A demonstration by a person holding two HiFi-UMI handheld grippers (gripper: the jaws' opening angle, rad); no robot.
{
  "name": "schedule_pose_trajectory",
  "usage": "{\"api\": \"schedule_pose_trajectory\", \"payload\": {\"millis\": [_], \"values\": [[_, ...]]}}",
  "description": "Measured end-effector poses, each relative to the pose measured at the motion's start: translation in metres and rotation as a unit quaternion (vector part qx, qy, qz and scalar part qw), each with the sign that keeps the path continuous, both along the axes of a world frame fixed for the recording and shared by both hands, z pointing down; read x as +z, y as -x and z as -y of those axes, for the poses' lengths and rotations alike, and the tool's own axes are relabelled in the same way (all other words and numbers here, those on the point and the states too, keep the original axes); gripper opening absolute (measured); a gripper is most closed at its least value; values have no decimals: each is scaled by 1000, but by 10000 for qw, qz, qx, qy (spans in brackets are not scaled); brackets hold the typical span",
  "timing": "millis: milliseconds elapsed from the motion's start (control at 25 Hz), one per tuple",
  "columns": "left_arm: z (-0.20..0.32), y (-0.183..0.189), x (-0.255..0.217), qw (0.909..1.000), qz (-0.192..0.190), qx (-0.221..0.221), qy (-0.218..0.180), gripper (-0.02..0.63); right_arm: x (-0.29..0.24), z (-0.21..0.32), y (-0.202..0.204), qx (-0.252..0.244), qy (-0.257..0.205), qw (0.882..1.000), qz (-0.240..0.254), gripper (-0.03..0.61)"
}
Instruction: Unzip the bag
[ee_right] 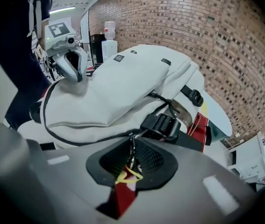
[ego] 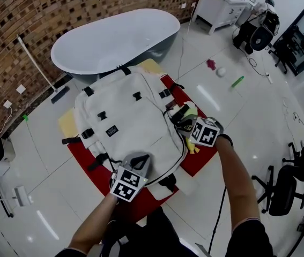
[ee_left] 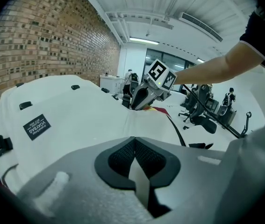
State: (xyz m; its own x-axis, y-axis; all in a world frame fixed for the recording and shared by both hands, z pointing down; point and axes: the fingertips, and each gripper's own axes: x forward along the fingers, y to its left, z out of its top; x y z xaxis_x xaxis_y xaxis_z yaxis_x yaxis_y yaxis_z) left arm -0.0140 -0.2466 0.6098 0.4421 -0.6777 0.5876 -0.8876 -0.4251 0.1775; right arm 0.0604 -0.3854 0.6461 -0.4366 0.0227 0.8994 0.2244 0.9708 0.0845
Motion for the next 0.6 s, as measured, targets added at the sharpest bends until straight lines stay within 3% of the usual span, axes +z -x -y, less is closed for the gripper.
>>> {"api": "schedule_pose_trajectory", "payload": {"millis": [600], "values": [[4, -1, -2, 10000, 36, 88, -9, 3, -34, -42, -32, 163, -117, 9996, -211, 18]]}}
